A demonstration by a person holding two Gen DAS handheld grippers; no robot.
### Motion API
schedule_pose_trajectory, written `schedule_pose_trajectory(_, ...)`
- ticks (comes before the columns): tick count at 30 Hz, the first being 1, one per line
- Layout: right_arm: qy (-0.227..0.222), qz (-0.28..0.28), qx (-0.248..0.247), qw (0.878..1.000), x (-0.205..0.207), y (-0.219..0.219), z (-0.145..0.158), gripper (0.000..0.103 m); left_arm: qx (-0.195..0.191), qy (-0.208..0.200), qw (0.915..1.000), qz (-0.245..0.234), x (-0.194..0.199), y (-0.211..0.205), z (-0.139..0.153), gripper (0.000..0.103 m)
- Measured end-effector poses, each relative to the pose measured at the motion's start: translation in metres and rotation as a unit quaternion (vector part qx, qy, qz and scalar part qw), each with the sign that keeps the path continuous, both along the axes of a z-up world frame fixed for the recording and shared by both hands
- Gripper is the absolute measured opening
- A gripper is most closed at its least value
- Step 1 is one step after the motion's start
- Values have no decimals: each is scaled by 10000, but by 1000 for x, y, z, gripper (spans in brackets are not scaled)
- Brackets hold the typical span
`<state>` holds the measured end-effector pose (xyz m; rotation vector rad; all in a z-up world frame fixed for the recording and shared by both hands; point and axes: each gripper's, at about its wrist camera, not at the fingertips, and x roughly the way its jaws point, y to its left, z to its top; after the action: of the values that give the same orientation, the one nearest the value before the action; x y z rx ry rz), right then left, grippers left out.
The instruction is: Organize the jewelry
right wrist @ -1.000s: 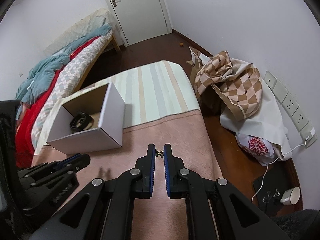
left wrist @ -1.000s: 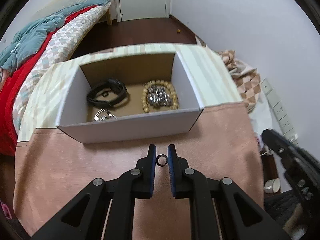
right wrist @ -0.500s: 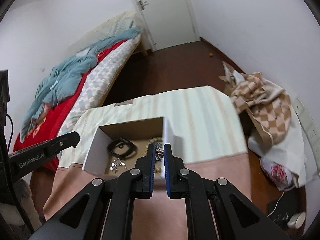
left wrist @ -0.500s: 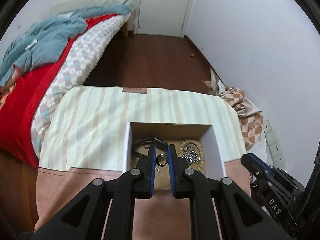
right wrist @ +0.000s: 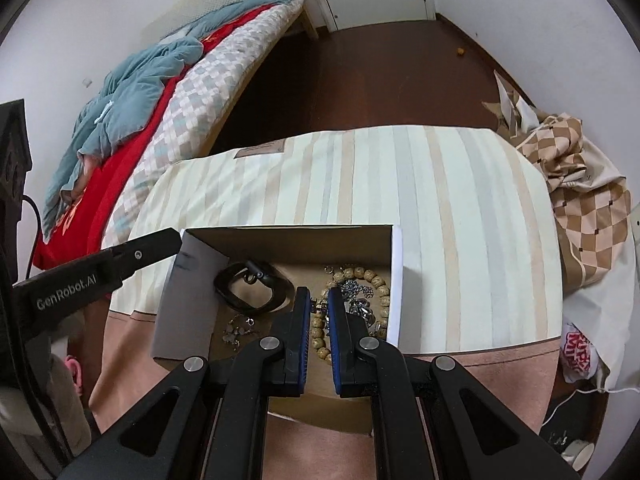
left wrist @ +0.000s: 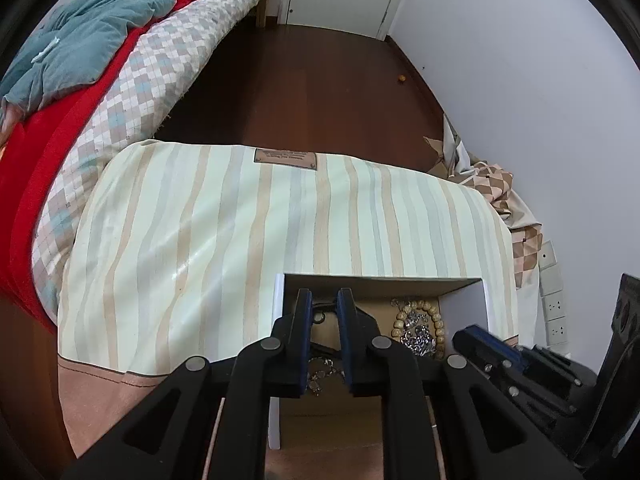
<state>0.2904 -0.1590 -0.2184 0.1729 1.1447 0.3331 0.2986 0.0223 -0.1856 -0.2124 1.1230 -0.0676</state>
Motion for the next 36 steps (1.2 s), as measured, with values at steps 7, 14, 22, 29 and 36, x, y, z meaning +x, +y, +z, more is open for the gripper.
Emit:
schedule_pose_trajectory(7, 20, -83, -69, 9999, -4, -7, 6, 39, 326, -264, 9989, 187, -9, 7, 17, 74)
schedule_pose_trajectory(14, -66, -133, -508, 9986, -26, -11, 23, 67, 828, -331, 9955, 322, -35, 13, 24, 98)
schedule_pose_trajectory(22, -96, -433, -1217, 9916, -63, -16, 39, 102, 1214, -324, 9910, 457, -78, 12, 28, 102)
schedule_pose_trajectory(29, -350, -658, -1457, 9865, -102, -24, 74, 102, 1322, -441, 9893, 422, -116, 1, 53, 102)
schedule_pose_trajectory(36, -852, -758, -1421, 9833, -152, -30, 140, 102, 1281, -892, 9868, 439, -165, -11, 108, 102)
